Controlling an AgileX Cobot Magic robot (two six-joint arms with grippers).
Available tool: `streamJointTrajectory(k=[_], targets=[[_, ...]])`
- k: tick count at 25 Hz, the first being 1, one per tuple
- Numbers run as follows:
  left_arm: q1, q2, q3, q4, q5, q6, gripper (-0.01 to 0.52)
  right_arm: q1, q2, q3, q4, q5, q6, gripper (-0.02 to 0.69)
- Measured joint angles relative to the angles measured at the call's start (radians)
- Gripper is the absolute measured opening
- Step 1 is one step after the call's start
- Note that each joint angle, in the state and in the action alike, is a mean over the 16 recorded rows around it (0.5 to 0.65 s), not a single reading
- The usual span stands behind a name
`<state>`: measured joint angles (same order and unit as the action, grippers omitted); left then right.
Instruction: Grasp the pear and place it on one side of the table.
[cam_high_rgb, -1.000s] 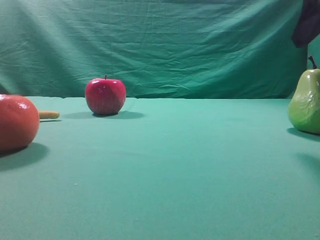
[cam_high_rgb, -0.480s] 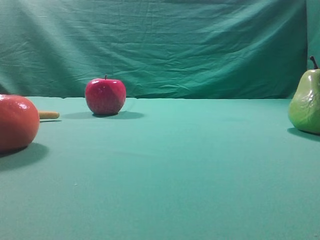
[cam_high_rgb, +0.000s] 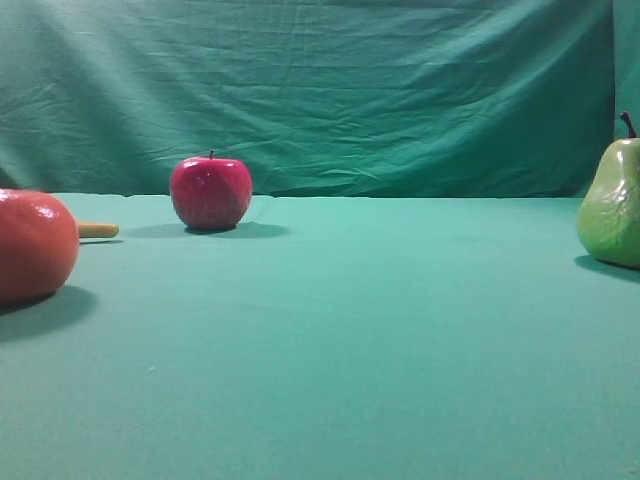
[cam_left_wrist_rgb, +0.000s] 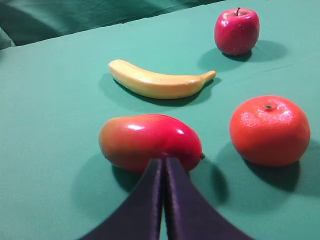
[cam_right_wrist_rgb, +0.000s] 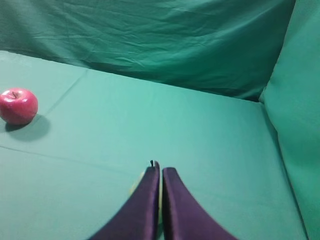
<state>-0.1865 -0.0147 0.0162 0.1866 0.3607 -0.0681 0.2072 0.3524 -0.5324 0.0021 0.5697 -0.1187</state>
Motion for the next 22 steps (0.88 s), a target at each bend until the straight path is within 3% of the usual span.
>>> streamJointTrajectory(k=[13, 22], targets=[[0.0, 0.0, 0.0, 0.0, 0.0, 0.0, 0.0, -0.082, -0.252, 0.421, -0.024, -0.207, 0.02, 0.0], [0.0, 0.0, 0.0, 0.0, 0.0, 0.0, 0.0, -0.139, -0.355, 0.556, -0.014, -0.216, 0.054, 0.0]])
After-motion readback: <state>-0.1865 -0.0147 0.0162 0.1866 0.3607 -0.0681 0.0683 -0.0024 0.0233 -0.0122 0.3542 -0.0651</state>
